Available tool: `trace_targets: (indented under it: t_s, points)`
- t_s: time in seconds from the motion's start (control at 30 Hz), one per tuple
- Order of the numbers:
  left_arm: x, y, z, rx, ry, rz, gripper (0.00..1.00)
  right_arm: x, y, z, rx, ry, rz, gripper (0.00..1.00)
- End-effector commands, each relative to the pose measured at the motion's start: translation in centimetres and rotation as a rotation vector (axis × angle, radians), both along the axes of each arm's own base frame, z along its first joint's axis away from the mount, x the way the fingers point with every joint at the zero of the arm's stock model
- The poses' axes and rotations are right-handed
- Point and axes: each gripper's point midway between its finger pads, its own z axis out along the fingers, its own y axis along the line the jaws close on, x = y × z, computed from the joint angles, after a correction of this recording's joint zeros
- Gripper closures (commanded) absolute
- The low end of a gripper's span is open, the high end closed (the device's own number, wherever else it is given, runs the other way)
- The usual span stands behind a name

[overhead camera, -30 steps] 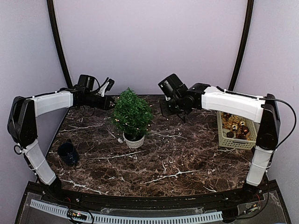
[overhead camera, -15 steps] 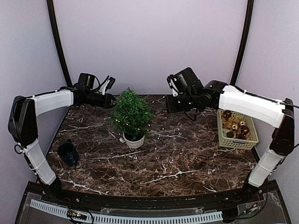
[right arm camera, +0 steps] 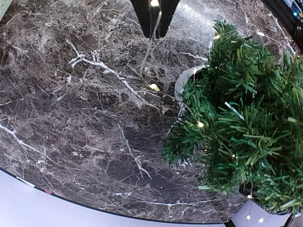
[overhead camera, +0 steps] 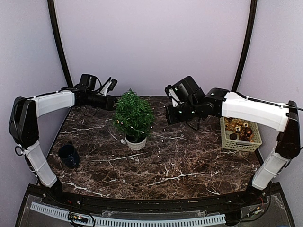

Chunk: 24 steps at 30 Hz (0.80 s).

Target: Decorate the small christmas tree

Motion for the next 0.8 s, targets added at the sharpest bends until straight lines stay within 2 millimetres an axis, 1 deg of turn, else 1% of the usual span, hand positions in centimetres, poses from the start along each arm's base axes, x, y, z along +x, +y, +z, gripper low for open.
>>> trace_targets:
  t_s: [0.0, 0.1, 0.23, 0.33, 0.37, 0.4, 0.43, 0.47, 0.5, 0.6, 0.67, 0.73, 0.77]
  points:
    - [-1.8, 0.4, 2.6, -0.016, -0.037, -0.013, 0.64, -1.0, 0.7, 1.4, 0.078, -0.006, 0.017, 1.00]
    - [-2.6, 0.7, 3.2, -0.012, -0.045, -0.010, 0.54, -1.3, 0.6, 1.4, 0.082, -0.001, 0.013, 1.00]
    - [-4.0, 1.4, 4.1, 0.001, -0.053, -0.007, 0.37, -1.6, 0.6, 1.4, 0.087, 0.003, 0.013, 1.00]
    - [-4.8, 2.2, 4.0, 0.043, -0.070, 0.008, 0.30, -1.9, 0.7, 1.2, 0.090, 0.013, 0.024, 1.00]
    - [-4.9, 2.7, 4.3, 0.062, -0.085, 0.032, 0.27, -2.1, 0.8, 1.3, 0.092, 0.016, 0.030, 1.00]
    - [-5.1, 3.0, 4.0, 0.076, -0.083, 0.043, 0.26, -2.2, 0.9, 1.3, 0.096, 0.018, 0.036, 1.00]
    - [-5.2, 3.6, 4.7, 0.093, -0.110, 0.072, 0.22, -2.4, 1.0, 1.4, 0.098, 0.022, 0.040, 1.00]
    - [-5.4, 4.0, 4.4, 0.108, -0.112, 0.087, 0.21, -2.5, 1.0, 1.4, 0.099, 0.025, 0.045, 1.00]
    - [-5.5, 4.7, 4.7, 0.129, -0.132, 0.119, 0.19, -2.7, 1.1, 1.4, 0.101, 0.027, 0.051, 1.00]
    - [-5.5, 6.1, 5.5, 0.164, -0.180, 0.194, 0.17, -3.2, 1.5, 1.6, 0.119, 0.043, 0.070, 1.00]
    - [-5.6, 7.2, 6.3, 0.189, -0.221, 0.253, 0.17, -3.5, 1.9, 1.6, 0.136, 0.056, 0.087, 1.00]
    - [-6.0, 7.8, 7.3, 0.183, -0.253, 0.280, 0.17, -3.9, 2.5, 1.7, 0.153, 0.074, 0.105, 1.00]
    - [-6.6, 7.9, 8.0, 0.169, -0.271, 0.286, 0.17, -4.1, 2.9, 1.8, 0.163, 0.082, 0.119, 1.00]
